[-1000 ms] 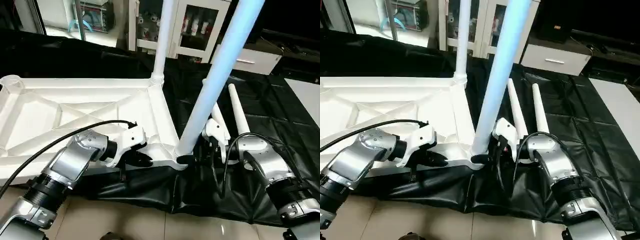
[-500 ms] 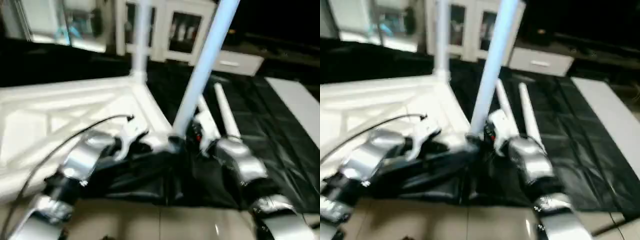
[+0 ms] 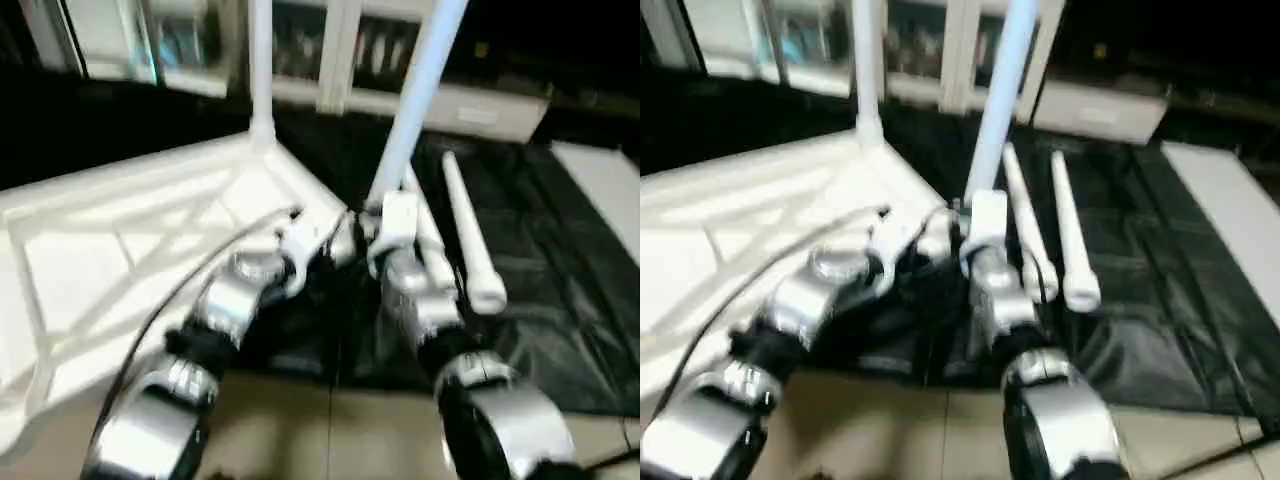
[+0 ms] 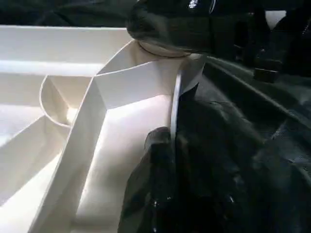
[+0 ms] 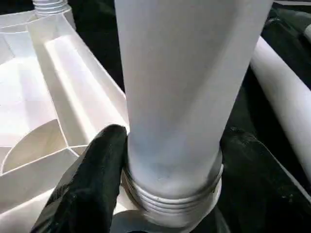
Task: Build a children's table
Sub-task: Rotate leg to tighten
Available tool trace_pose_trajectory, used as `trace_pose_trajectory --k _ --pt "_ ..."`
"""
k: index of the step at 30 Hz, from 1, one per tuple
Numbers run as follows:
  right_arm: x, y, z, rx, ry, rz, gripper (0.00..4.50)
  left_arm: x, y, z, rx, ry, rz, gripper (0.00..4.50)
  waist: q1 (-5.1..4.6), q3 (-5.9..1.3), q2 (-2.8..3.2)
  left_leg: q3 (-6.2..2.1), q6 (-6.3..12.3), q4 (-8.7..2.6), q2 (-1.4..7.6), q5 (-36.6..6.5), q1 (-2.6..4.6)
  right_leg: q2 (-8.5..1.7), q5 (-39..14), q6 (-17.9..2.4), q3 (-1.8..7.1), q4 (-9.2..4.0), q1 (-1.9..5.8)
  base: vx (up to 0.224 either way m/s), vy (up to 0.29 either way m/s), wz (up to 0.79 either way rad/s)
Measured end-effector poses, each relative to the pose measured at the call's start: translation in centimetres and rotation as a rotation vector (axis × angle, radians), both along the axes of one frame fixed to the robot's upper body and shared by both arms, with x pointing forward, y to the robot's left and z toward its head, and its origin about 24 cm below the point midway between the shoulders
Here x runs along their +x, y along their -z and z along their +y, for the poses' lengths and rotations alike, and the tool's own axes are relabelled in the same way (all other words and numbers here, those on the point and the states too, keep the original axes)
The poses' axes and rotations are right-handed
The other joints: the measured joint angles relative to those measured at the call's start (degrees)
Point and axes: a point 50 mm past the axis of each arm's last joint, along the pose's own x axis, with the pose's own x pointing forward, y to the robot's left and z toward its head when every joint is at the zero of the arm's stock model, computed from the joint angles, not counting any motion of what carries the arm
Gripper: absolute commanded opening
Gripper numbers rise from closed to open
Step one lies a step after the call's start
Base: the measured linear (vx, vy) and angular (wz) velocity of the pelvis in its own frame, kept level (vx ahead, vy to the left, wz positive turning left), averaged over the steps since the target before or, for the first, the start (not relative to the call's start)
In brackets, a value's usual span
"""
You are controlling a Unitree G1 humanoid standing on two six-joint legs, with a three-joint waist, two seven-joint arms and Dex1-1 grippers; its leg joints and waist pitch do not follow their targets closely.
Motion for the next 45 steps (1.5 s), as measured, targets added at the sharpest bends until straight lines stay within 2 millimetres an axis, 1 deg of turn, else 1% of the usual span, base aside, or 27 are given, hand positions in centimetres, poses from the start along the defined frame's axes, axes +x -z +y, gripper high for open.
trace_pose_trajectory --k 1,2,4,6,7,8,9,11,13,15,17,20,21,22,23,24,28,30,32,35,36,37,39,41,42,43,45 --pt "0.0 0.0 0.0 0.010 0.000 -0.004 2.60 0.0 0.0 0.0 0.008 0.008 -0.010 0.00 -0.03 0.00 0.01 -0.01 -0.01 -0.01 0.06 0.00 -0.13 0.16 0.00 0.01 0.06 -0.01 -0.06 0.000 0.000 0.00" --pt "0.1 -0.1 -0.2 0.026 -0.006 -0.011 2.95 0.0 0.0 0.0 0.018 0.018 -0.023 0.00 -0.02 0.00 0.01 -0.02 -0.01 -0.01 0.16 0.00 -0.17 0.22 -0.01 0.02 0.04 -0.02 -0.06 0.000 0.000 0.00" --pt "0.0 -0.1 0.1 0.054 -0.039 -0.032 3.32 0.4 -0.1 0.4 0.045 0.013 -0.060 0.00 -0.24 0.02 0.03 -0.03 -0.11 -0.02 0.34 0.06 -0.30 0.36 -0.08 0.14 -0.02 -0.02 -0.16 0.000 0.000 0.00" --pt "-0.4 0.0 1.2 0.084 -0.095 -0.046 3.38 1.1 -0.5 1.5 0.072 -0.038 -0.104 0.00 -1.42 0.07 -0.05 -0.13 -0.18 -0.02 0.63 0.10 -0.75 0.60 0.05 0.20 -0.15 -0.27 -0.33 0.000 0.000 0.00" --pt "-0.5 0.1 1.2 0.087 -0.103 -0.044 3.56 1.3 -0.6 1.7 0.079 -0.047 -0.118 0.00 -1.56 0.10 -0.04 -0.19 -0.20 -0.02 0.71 0.11 -0.87 0.68 0.16 0.18 -0.29 -0.49 -0.36 0.000 0.000 0.00" --pt "-0.5 0.1 1.0 0.086 -0.101 -0.050 3.56 1.4 -0.7 1.7 0.082 -0.043 -0.129 0.00 -1.56 0.09 -0.04 -0.15 -0.24 -0.03 0.73 0.15 -0.87 0.71 0.34 -0.02 -0.29 -0.57 -0.46 0.000 0.000 0.00" --pt "-0.4 -0.2 0.4 0.079 -0.095 -0.074 3.65 1.5 -0.7 1.7 0.087 -0.036 -0.141 0.00 -1.52 0.12 0.01 -0.08 -0.21 -0.04 0.74 0.18 -0.91 0.73 0.42 -0.15 -0.25 -0.65 -0.47 0.000 0.000 0.00" --pt "-0.3 -0.8 -0.3 0.054 -0.096 -0.123 3.65 1.5 -0.7 1.8 0.093 -0.026 -0.156 0.00 -1.37 0.14 0.10 0.00 -0.08 -0.05 0.73 0.24 -0.92 0.72 0.41 -0.14 -0.18 -0.80 -0.43 0.000 0.000 0.00" --pt "-0.4 -1.6 -1.4 0.025 -0.112 -0.202 3.65 1.8 -0.8 2.0 0.114 -0.008 -0.182 0.00 -0.98 0.14 0.09 0.09 0.15 -0.05 0.71 0.26 -0.96 0.72 0.42 -0.14 -0.17 -0.97 -0.41 0.000 0.000 0.00" --pt "-0.7 -2.0 -2.1 0.001 -0.136 -0.249 3.65 2.0 -0.7 2.4 0.129 0.012 -0.206 0.00 -0.68 0.14 0.09 0.13 0.22 -0.05 0.72 0.26 -0.93 0.72 0.42 -0.14 -0.13 -0.99 -0.39 0.000 0.000 0.00" --pt "-1.3 -1.9 -2.8 -0.012 -0.140 -0.273 3.65 2.1 -0.7 2.4 0.139 0.027 -0.226 0.00 -0.35 0.18 0.15 0.15 0.12 -0.10 0.72 0.21 -0.90 0.72 0.42 -0.13 -0.12 -1.03 -0.39 0.000 0.000 0.00" --pt "-2.1 -1.4 -3.6 -0.029 -0.143 -0.274 3.65 2.2 -0.6 2.4 0.131 0.027 -0.242 0.00 -0.21 0.23 0.23 0.13 0.03 -0.13 0.72 0.18 -0.82 0.72 0.45 -0.11 -0.10 -1.02 -0.35 0.000 0.000 0.00" --pt "-2.3 -1.4 -3.8 -0.025 -0.143 -0.271 3.73 2.2 -0.6 2.4 0.117 0.017 -0.249 0.44 -0.22 0.24 0.23 0.12 0.02 -0.13 0.73 0.19 -0.84 0.72 0.50 -0.08 -0.10 -1.03 -0.37 0.000 0.000 0.00" --pt "-2.7 -1.5 -4.2 -0.005 -0.140 -0.283 3.73 2.3 -0.7 2.2 0.068 0.001 -0.257 0.55 -0.05 0.31 0.20 0.12 0.02 -0.13 0.73 0.19 -0.88 0.72 0.50 -0.08 -0.14 -1.06 -0.35 0.000 0.000 0.00" --pt "-3.1 -1.6 -4.4 0.017 -0.143 -0.286 3.73 2.4 -1.2 2.1 0.016 -0.014 -0.285 0.55 0.13 0.36 0.10 0.09 0.01 -0.13 0.76 0.19 -0.89 0.72 0.50 -0.08 -0.18 -1.11 -0.33 0.000 0.000 0.00" --pt "-3.4 -1.6 -4.5 0.041 -0.147 -0.287 3.73 2.7 -2.0 2.0 -0.029 -0.029 -0.324 0.59 0.11 0.39 0.05 0.04 0.02 -0.12 0.75 0.18 -0.86 0.72 0.51 -0.08 -0.17 -1.15 -0.27 0.000 0.000 0.00" --pt "-4.0 -2.3 -4.4 0.067 -0.173 -0.302 3.73 3.6 -5.0 1.3 -0.097 -0.023 -0.426 0.95 -0.16 0.38 0.05 0.05 0.03 -0.14 0.73 0.17 -0.79 0.69 0.61 -0.06 -0.12 -1.35 -0.17 0.000 0.000 0.00" --pt "-4.4 -2.5 -4.4 0.068 -0.192 -0.306 3.73 3.7 -5.4 1.2 -0.122 -0.026 -0.437 1.12 -0.25 0.38 0.05 0.05 0.03 -0.26 0.73 0.17 -0.76 0.71 0.62 -0.04 -0.13 -1.44 -0.14 0.000 0.000 0.00" --pt "-4.8 -2.4 -4.2 0.066 -0.225 -0.303 3.73 3.7 -5.1 1.5 -0.125 -0.039 -0.408 1.34 -0.32 0.40 0.08 0.04 0.02 -0.33 0.75 0.17 -0.78 0.74 0.63 -0.02 -0.13 -1.50 -0.18 0.000 0.000 0.00" --pt "-5.7 -2.9 -3.6 0.056 -0.342 -0.309 3.73 3.0 -4.8 3.4 -0.188 -0.038 -0.320 1.39 -0.47 0.46 0.13 0.06 0.02 -0.55 0.78 0.17 -0.78 0.82 0.64 -0.04 -0.14 -1.66 -0.23 0.000 0.000 0.00" --pt "-6.1 -3.2 -3.6 0.063 -0.383 -0.312 3.73 2.5 -4.9 4.6 -0.221 -0.027 -0.275 1.45 -0.40 0.47 0.11 0.07 0.03 -0.62 0.81 0.17 -0.77 0.85 0.62 -0.06 -0.14 -1.69 -0.24 0.000 0.000 0.00" --pt "-6.3 -3.4 -3.7 0.064 -0.403 -0.313 3.73 2.3 -5.1 5.3 -0.237 -0.027 -0.251 1.62 -0.23 0.48 0.10 0.07 0.03 -0.62 0.84 0.17 -0.79 0.89 0.60 -0.09 -0.15 -1.70 -0.23 0.000 0.000 0.00" --pt "-6.5 -3.9 -3.7 0.082 -0.453 -0.318 3.73 1.5 -6.0 6.9 -0.251 0.016 -0.203 1.79 -0.18 0.50 0.08 0.09 0.03 -0.63 0.86 0.17 -0.79 0.92 0.59 -0.10 -0.14 -1.71 -0.24 0.000 0.000 0.00" --pt "-7.5 -4.6 -3.8 0.080 -0.567 -0.323 3.73 -0.3 -7.3 9.6 -0.166 0.107 -0.139 1.82 -0.32 0.58 -0.05 0.13 0.01 -0.70 0.90 0.16 -0.69 0.97 0.55 -0.12 -0.10 -1.74 -0.21 0.000 0.000 0.00" --pt "-7.9 -4.6 -4.2 0.065 -0.615 -0.312 3.73 -1.0 -7.7 11.4 -0.106 0.105 -0.108 1.94 -0.31 0.60 -0.07 0.13 -0.01 -0.70 0.92 0.15 -0.66 1.02 0.55 -0.12 -0.09 -1.77 -0.15 0.000 0.000 0.00" --pt "-8.2 -4.5 -4.5 0.054 -0.648 -0.298 3.73 -1.3 -8.0 12.8 -0.058 0.079 -0.096 2.09 -0.32 0.66 -0.06 0.13 -0.03 -0.69 0.92 0.16 -0.67 1.03 0.56 -0.12 -0.08 -1.77 -0.16 0.000 0.000 0.00" --pt "-8.5 -4.2 -4.8 0.055 -0.683 -0.275 3.73 -1.5 -8.6 14.9 0.004 0.011 -0.096 2.22 -0.15 0.78 -0.19 0.09 -0.07 -0.66 0.91 0.19 -0.68 1.10 0.56 -0.10 -0.04 -1.76 -0.04 0.000 0.000 0.00"
